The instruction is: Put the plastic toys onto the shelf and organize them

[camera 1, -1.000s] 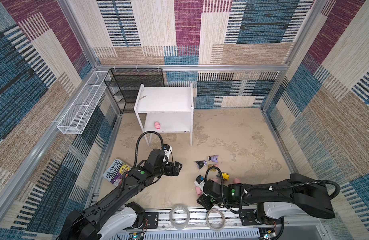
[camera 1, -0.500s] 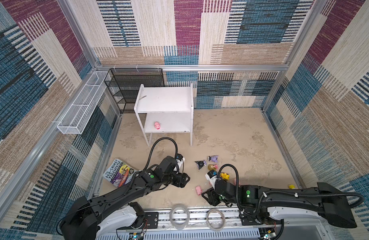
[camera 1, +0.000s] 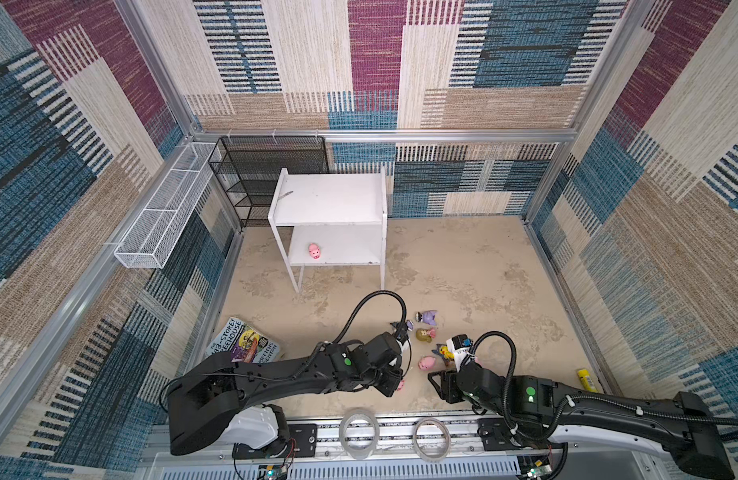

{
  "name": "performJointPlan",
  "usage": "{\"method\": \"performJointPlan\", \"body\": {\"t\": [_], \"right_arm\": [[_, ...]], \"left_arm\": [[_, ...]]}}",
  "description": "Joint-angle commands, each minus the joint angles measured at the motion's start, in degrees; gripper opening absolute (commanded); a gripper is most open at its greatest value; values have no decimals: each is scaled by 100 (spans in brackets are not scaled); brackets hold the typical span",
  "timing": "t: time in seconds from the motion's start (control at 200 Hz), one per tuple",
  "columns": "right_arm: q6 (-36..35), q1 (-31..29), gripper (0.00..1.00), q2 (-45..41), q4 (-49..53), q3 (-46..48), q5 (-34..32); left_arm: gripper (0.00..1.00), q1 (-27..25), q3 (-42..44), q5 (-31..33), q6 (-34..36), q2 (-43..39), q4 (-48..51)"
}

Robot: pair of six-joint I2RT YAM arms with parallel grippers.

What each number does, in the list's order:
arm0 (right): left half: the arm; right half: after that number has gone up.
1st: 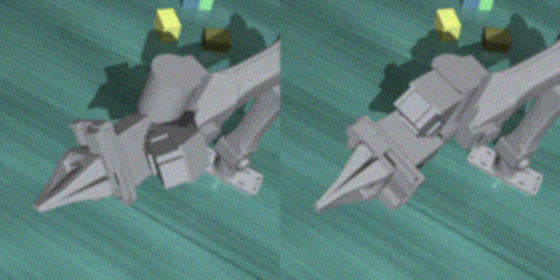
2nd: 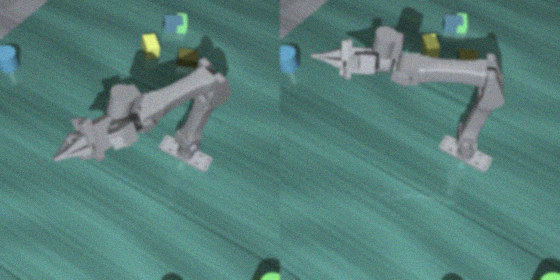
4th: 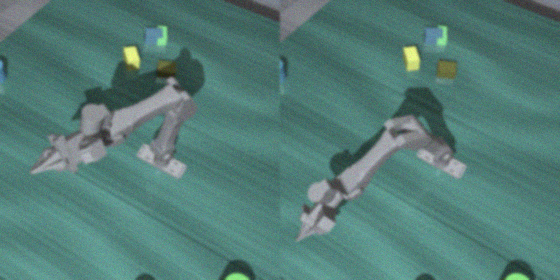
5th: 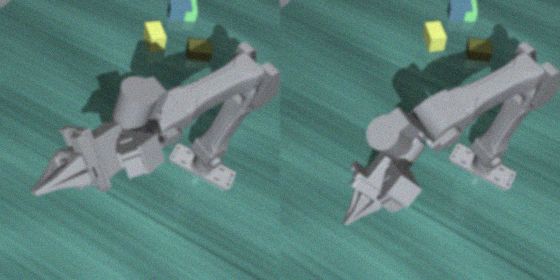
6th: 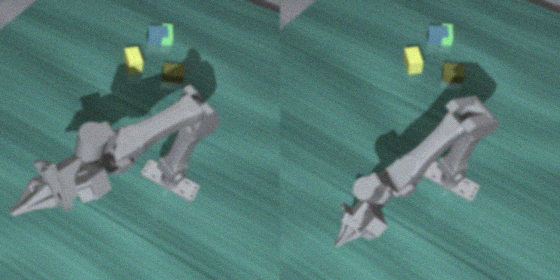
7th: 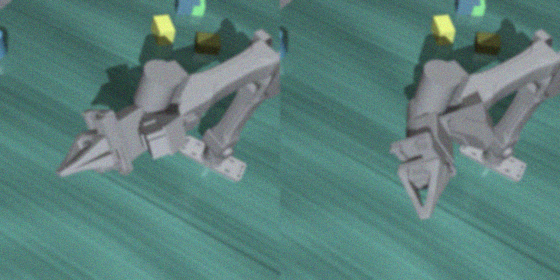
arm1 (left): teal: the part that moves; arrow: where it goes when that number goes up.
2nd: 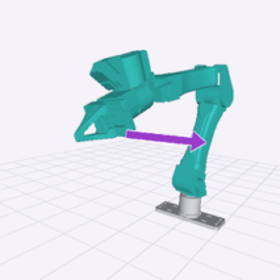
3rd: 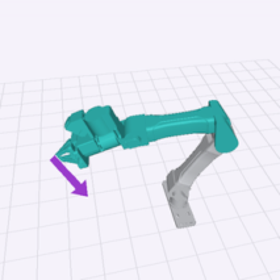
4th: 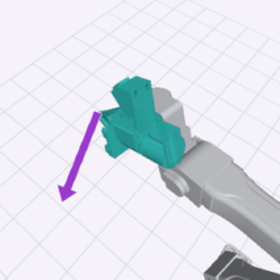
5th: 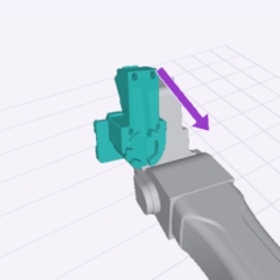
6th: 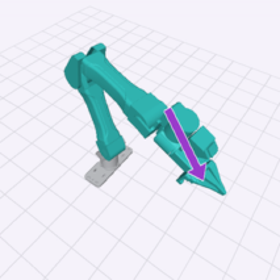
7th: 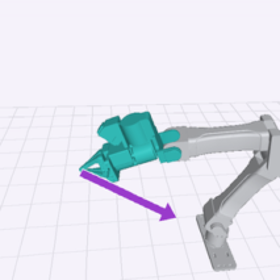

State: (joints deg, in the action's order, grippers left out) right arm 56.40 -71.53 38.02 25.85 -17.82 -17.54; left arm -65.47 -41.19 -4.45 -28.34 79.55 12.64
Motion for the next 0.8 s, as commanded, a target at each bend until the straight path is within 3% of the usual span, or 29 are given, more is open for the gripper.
{"method": "performJointPlan", "body": {"t": [0.0, 0.265, 0.601, 0.796], "right_arm": [[115, -1, 51, -86, 213, -5, -142], [55, 1, 50, -218, 139, 29, -90], [-632, -2, 50, 478, -518, -187, 248], [-971, -2, 50, 1046, -1126, -179, 602]], "left_arm": [[16, -40, -105, 168, -230, 200, -71], [13, -38, -25, 518, -428, 223, 347], [11, -36, 139, 701, -487, 84, 805], [21, -39, 313, 867, -600, -378, 900]]}}
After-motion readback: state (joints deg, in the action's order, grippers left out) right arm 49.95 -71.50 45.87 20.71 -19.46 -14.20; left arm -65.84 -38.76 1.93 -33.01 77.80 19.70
